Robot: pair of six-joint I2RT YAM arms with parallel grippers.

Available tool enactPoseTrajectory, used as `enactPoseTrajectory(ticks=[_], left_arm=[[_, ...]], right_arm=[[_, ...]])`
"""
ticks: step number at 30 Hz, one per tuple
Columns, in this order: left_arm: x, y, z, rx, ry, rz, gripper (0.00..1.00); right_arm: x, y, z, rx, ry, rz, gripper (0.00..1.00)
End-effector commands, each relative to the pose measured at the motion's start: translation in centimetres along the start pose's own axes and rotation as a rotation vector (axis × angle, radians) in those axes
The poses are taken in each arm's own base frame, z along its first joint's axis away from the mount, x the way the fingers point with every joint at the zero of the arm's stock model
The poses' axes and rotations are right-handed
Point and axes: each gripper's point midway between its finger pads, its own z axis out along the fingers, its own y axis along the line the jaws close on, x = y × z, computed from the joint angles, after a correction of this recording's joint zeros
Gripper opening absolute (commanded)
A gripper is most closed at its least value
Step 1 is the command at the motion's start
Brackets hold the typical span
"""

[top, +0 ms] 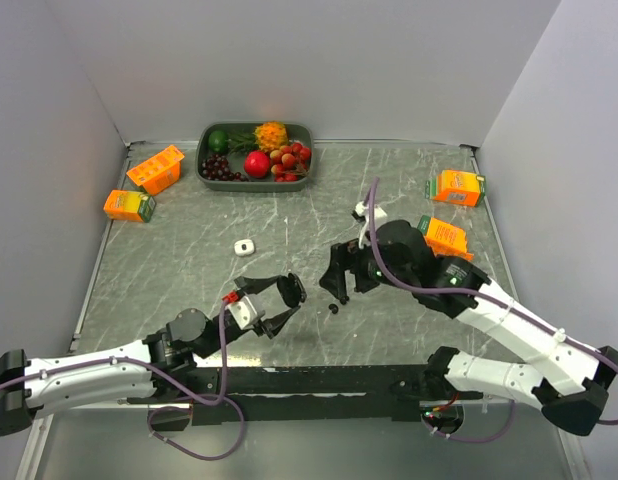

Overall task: Insert the wireless bluetooth earbuds into the charging case
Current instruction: Open the charging case, then adjust the charging case.

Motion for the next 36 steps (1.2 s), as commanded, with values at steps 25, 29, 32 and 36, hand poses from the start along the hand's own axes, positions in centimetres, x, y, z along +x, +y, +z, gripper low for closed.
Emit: enactPoseTrajectory(ticks=[25,29,32,36], left_arm=[[-1.7,1.1,0.3,-0.098,-0.077,-0.108,0.01],[-2.1,1.0,0.3,-0.091,-0.085,-0.105,0.01],[-2.3,1.0,0.4,-0.089,-0.085,-0.097,0.01],[-2.4,1.0,0.5,-0.089,-0.087,-0.093,0.01]], right_arm=[[-3.3,5.1,3.0,-0.256,-0.066,0.09,0.93],[-3.1,5.3,3.8,-0.266,-0.041,0.075,0.87],[-3.4,6.0,3.9,-0.295,-0.04,0.068,0.83],[-3.3,6.1,4.3,-0.297,-0.021,0.059,0.79]])
